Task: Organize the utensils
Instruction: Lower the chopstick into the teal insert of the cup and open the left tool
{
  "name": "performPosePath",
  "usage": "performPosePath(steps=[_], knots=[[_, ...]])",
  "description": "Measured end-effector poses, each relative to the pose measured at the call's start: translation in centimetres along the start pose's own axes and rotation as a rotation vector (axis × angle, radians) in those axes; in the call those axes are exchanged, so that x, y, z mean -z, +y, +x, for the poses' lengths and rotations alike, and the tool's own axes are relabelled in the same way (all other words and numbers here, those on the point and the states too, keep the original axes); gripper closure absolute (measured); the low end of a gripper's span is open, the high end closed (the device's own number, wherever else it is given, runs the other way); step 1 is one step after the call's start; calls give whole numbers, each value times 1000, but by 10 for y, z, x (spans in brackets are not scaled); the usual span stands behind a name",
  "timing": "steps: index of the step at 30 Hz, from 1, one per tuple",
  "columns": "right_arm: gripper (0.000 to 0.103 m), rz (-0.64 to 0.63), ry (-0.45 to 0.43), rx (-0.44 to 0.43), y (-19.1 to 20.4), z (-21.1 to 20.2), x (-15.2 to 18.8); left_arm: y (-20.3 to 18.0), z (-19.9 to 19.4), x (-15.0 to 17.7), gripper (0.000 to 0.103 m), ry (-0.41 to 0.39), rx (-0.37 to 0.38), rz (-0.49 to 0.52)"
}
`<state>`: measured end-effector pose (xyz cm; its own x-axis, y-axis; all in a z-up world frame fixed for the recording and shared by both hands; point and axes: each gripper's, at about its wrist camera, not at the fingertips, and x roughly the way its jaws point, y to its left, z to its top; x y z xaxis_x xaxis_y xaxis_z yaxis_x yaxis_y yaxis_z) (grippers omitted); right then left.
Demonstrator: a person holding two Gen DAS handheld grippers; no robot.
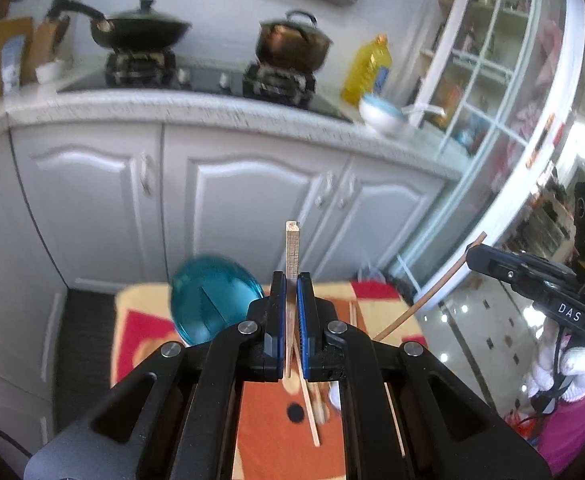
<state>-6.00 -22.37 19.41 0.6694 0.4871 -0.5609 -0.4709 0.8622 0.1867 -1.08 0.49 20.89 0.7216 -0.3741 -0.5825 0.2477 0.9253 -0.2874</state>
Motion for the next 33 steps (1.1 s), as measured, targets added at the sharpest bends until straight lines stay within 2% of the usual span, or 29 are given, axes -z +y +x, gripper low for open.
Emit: performPosePath(steps=[6,11,15,20,24,26,28,30,33], knots=[[98,-66,-58,-31,23,5,-57,22,-15,-38,99,-78,-68,-11],[98,-96,-67,-36,37,31,-90,42,-5,-48,99,-76,-129,-18],[98,-95,-47,-56,41,58,-104,56,9,-44,99,-46,-141,-34],[98,-63,4,-89,30,83,-90,67,25,-34,99,-14,-144,-53],[97,-26,83,-99,11,105,-63,74,38,-26,99,7,-157,-64],[89,-13,134,-72,1,118,-44,76,42,-23,99,17,-156,-72],[87,20,202,-51,-12,132,-23,75,44,-20,99,22,-160,-69],[86,62,238,-36,-26,140,-6,73,48,-16,99,30,-164,-63],[80,108,270,-3,-46,147,13,72,55,-14,99,44,-168,-61]])
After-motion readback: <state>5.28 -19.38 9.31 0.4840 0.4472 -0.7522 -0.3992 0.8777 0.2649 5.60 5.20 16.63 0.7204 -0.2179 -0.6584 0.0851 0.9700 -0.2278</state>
